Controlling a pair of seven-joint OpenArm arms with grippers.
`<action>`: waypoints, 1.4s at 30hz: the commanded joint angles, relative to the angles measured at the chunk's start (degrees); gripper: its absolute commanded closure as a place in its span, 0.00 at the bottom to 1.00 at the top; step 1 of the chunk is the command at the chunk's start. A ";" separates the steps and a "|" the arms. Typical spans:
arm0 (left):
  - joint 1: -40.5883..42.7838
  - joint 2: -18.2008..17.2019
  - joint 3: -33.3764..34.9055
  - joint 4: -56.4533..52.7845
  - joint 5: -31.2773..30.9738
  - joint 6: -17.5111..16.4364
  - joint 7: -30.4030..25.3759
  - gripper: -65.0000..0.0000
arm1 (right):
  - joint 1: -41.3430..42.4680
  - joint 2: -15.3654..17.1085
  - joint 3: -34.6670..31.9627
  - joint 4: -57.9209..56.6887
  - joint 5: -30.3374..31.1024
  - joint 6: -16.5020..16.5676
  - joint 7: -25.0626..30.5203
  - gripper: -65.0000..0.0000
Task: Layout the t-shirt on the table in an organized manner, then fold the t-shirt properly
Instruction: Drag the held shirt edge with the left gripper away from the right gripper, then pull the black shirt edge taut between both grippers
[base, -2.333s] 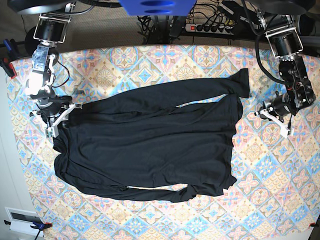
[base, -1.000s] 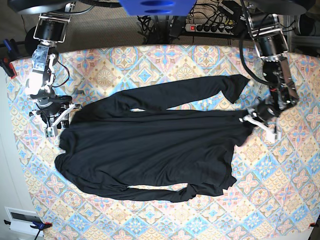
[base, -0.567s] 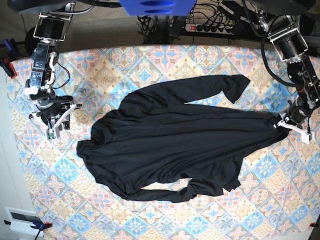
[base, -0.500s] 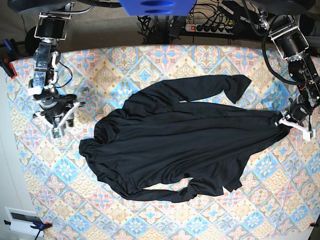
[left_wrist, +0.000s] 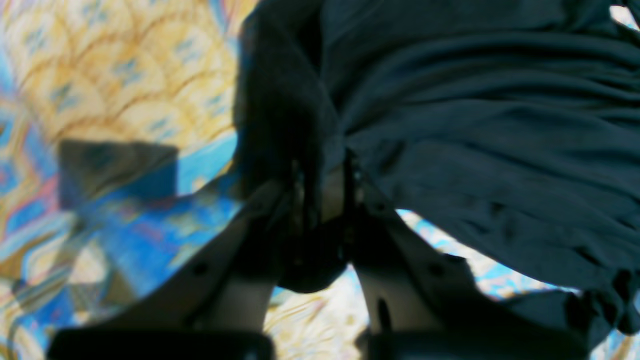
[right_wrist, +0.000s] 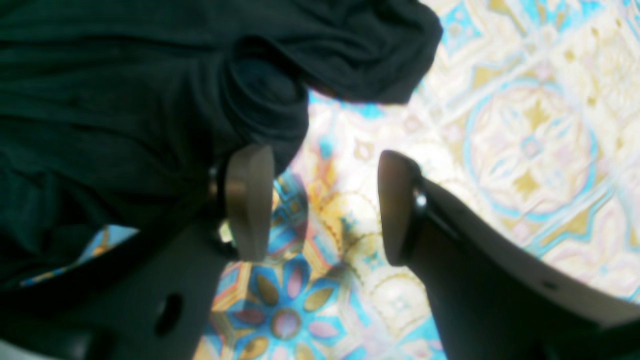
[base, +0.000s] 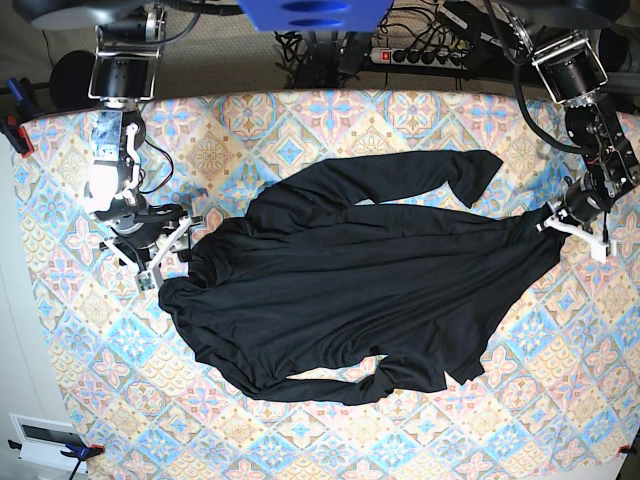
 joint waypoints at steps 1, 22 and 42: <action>-1.01 -1.33 -0.30 0.99 -1.11 -0.28 -0.96 1.00 | 1.51 0.04 0.18 0.12 0.54 0.14 0.88 0.50; -1.01 -1.16 -0.30 0.99 -1.11 -0.28 -0.96 1.00 | 8.19 -1.45 0.18 -18.43 9.77 0.14 6.15 0.50; -1.01 -0.98 2.96 0.99 -1.11 -0.37 -0.96 1.00 | -0.43 -1.19 18.03 -6.04 10.03 0.14 2.72 1.00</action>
